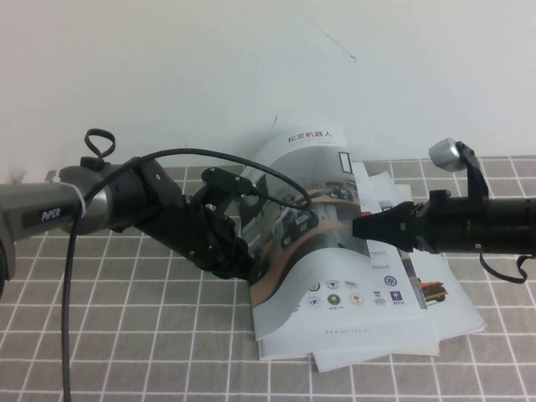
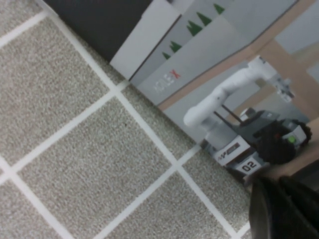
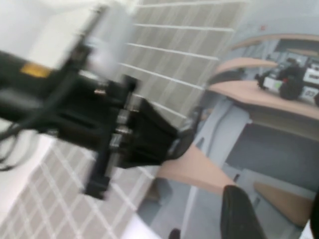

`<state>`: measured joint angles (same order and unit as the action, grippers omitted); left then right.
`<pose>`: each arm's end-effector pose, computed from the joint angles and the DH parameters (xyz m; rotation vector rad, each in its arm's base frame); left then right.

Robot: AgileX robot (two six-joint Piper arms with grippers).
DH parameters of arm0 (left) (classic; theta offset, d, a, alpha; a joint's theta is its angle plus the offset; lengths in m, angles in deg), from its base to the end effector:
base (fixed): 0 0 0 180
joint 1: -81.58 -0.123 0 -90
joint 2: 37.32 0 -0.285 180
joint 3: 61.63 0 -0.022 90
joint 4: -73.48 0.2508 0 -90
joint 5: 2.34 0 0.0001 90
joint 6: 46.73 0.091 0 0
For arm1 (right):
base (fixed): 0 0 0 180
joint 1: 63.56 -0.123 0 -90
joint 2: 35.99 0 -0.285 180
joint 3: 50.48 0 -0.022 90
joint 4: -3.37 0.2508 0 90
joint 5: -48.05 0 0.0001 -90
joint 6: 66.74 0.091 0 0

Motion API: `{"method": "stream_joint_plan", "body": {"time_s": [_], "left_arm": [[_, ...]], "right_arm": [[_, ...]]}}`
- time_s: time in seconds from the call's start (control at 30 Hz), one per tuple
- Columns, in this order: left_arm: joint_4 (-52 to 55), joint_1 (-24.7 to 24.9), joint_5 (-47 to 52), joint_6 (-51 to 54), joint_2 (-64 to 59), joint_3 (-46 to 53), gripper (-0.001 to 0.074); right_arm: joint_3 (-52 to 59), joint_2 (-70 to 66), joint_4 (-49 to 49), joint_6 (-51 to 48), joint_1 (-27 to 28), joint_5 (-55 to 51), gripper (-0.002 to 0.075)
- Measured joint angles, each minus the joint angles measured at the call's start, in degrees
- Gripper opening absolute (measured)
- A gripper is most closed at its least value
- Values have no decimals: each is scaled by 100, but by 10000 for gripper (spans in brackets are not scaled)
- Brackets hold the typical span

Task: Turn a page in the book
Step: Open the closed book

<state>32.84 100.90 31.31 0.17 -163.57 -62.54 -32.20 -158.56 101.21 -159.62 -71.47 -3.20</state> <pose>0.3906 -0.1718 0.1507 0.8142 2.5075 -0.5360 0.3590 0.1209 0.1446 -0.4354 2.1810 1.1653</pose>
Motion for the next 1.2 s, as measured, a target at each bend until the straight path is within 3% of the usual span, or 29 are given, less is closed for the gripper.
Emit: {"method": "stream_joint_plan", "body": {"time_s": [0.3, 0.53, 1.2], "left_arm": [[-55, -19, 22, 35, 0, 0, -3], [-102, -19, 26, 69, -9, 0, -3], [137, 17, 103, 112, 684, 0, -3]], "right_arm": [[-375, 0, 0, -317, -136, -890, 306], [-605, -26, 0, -383, -397, -914, 306], [-627, -113, -10, -364, -400, -785, 306]]}}
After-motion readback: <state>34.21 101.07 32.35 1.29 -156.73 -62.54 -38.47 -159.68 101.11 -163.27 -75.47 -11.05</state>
